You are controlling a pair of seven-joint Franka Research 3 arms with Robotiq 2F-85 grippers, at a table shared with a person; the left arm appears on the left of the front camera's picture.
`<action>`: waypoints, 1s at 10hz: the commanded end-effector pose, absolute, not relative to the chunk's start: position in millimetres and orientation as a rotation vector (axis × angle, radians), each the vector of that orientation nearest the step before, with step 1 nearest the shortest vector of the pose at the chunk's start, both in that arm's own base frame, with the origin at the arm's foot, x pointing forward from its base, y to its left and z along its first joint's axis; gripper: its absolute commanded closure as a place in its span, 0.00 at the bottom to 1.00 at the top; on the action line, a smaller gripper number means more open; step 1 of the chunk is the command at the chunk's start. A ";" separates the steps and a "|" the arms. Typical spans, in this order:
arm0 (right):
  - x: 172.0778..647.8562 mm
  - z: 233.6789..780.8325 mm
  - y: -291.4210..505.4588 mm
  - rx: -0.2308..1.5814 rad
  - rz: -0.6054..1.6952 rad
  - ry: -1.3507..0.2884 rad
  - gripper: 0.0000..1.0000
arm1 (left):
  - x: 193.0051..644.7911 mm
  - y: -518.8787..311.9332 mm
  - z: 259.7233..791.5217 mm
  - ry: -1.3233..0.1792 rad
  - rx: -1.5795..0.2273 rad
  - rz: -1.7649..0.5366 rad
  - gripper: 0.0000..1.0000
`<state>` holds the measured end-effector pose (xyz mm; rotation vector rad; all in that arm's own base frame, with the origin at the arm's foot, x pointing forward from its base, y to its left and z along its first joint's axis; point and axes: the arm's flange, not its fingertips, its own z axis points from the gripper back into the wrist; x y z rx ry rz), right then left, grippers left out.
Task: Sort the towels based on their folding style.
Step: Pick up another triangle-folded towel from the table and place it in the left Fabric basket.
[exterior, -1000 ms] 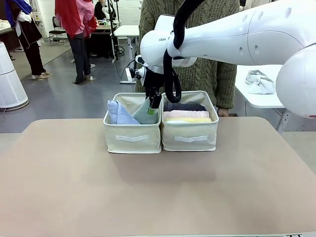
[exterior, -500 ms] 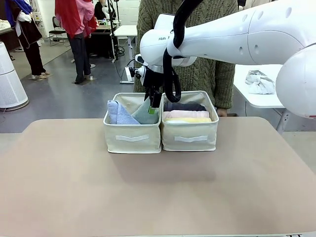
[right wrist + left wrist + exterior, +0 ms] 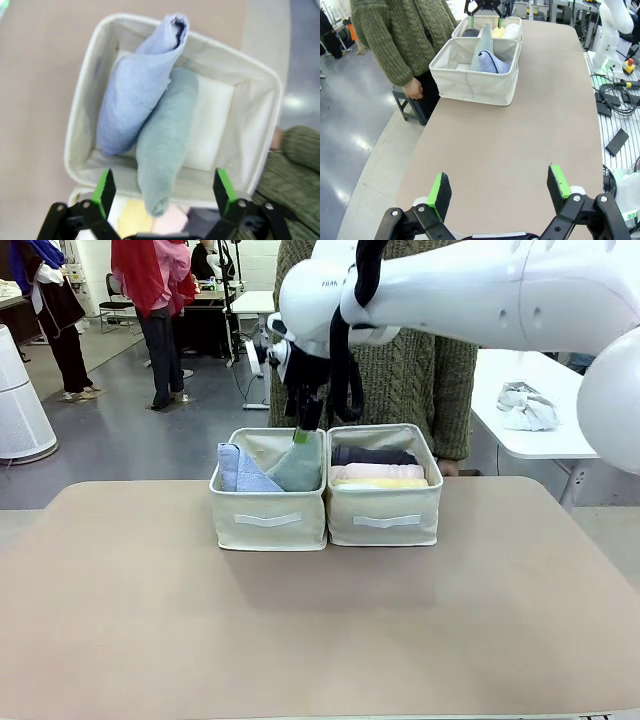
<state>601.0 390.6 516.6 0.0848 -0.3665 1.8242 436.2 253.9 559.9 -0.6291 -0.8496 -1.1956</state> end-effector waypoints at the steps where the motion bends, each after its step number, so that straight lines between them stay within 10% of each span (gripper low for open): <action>1: 590.0 539.5 384.8 0.030 1.854 -0.378 0.00 | 434.8 253.4 560.5 -0.867 -0.634 -1.199 0.00; 10: 367.9 642.9 226.5 -0.149 1.374 -0.169 0.00 | 434.8 253.4 560.5 -0.867 -0.634 -1.199 0.00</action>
